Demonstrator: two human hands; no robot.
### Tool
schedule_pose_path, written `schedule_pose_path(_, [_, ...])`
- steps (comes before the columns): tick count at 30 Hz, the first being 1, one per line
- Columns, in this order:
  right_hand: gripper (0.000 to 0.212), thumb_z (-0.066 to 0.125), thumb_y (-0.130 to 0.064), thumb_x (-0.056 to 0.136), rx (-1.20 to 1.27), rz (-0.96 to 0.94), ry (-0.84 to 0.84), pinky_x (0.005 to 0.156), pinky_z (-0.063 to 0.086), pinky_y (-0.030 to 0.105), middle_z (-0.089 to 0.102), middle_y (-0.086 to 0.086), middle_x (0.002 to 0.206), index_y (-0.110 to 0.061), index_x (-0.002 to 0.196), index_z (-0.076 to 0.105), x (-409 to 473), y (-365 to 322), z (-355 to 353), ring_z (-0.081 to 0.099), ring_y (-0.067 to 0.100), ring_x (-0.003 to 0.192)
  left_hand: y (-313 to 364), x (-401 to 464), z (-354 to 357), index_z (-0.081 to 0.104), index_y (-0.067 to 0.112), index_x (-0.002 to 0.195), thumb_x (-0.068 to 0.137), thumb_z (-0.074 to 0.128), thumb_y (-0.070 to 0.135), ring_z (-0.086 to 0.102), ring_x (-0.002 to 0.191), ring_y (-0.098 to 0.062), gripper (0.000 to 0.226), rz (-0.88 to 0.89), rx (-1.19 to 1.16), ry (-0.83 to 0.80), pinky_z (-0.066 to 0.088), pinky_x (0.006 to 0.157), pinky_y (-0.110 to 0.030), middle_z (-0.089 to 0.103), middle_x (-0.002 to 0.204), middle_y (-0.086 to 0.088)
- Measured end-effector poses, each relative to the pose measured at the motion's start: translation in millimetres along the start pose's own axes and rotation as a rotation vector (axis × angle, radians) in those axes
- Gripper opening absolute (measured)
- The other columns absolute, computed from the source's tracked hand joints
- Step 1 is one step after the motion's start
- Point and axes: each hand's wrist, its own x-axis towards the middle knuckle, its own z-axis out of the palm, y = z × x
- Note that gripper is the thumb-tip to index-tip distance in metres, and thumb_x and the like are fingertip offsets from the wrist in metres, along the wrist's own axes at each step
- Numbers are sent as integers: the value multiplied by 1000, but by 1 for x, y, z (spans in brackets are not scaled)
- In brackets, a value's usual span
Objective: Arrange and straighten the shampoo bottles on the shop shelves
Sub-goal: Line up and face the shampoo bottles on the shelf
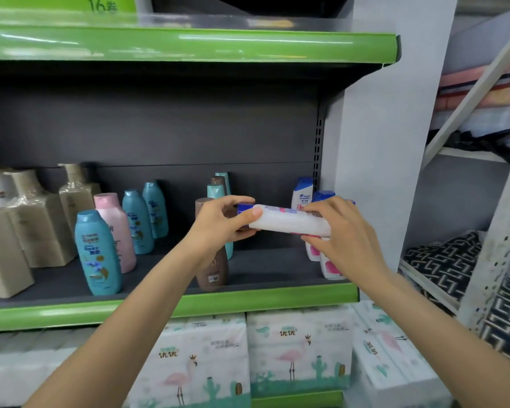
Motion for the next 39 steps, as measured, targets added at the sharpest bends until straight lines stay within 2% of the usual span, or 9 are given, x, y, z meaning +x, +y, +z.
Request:
schedule_pose_path(4, [63, 77, -28, 74, 170, 116, -285, 79, 42, 25, 50, -9, 116, -31, 130, 48, 3, 6, -7, 47, 9, 102, -7, -9, -6, 64, 13, 112, 79, 69, 6, 66, 97, -18, 34, 109, -91, -3, 55, 76, -24, 62, 118, -15])
schedule_pose_path(7, [69, 80, -19, 71, 424, 199, -370, 81, 45, 20, 54, -9, 117, -31, 131, 49, 2, 10, -16, 52, 8, 104, -9, -15, -13, 65, 20, 111, 71, 73, 14, 65, 92, -13, 41, 179, -68, 23, 54, 77, -25, 65, 115, -11])
schedule_pose_path(10, [66, 82, -11, 68, 577, 244, -318, 85, 50, 23, 56, -10, 118, -29, 125, 54, -1, 8, -20, 54, 7, 106, -10, -21, -19, 64, 22, 112, 66, 73, 17, 63, 98, -13, 47, 236, -30, 23, 52, 86, -30, 67, 113, -3])
schedule_pose_path(13, [68, 83, -9, 66, 596, 220, -192, 91, 48, 24, 55, -19, 113, -37, 121, 54, -5, 6, -18, 55, 5, 105, -10, -26, -19, 60, 24, 117, 66, 73, 15, 63, 104, -9, 54, 303, 56, -4, 51, 87, -24, 67, 115, 7])
schedule_pose_path(21, [63, 79, -3, 71, 589, 101, -13, 88, 45, 10, 53, -21, 118, -28, 123, 55, -16, 9, -15, 53, -3, 107, -14, -31, -16, 61, 24, 114, 62, 76, 18, 63, 101, -8, 54, 383, 173, 11, 51, 86, -23, 64, 107, 17])
schedule_pose_path(26, [59, 77, -9, 74, 740, 226, -145, 83, 51, 16, 57, -17, 118, -39, 120, 54, -16, 13, -18, 56, 0, 105, -16, -28, -19, 64, 26, 110, 66, 74, 23, 63, 98, -2, 45, 353, 152, 44, 50, 84, -19, 68, 102, 18])
schedule_pose_path(32, [28, 67, -16, 83, 906, 433, -187, 74, 57, 34, 68, -5, 104, -31, 107, 65, -15, 13, -12, 66, 16, 88, -18, -27, -19, 59, 28, 118, 73, 72, 14, 66, 93, -4, 49, 299, 168, 12, 52, 82, -17, 67, 102, 11])
schedule_pose_path(35, [10, 57, -22, 91, 1026, 529, -279, 75, 58, 28, 70, 6, 97, -23, 96, 66, -13, 10, -14, 68, 19, 81, -17, -22, -18, 61, 25, 109, 79, 68, 11, 67, 80, -5, 34, 275, 150, 51, 56, 73, -21, 69, 94, 6])
schedule_pose_path(39, [23, 50, -32, 94, 1023, 613, -433, 73, 59, 27, 72, 8, 92, -14, 97, 65, -14, 8, -12, 71, 21, 78, -16, -15, -11, 59, 16, 100, 87, 59, 18, 67, 86, -10, 13, 196, 89, 28, 57, 76, -28, 70, 91, 1])
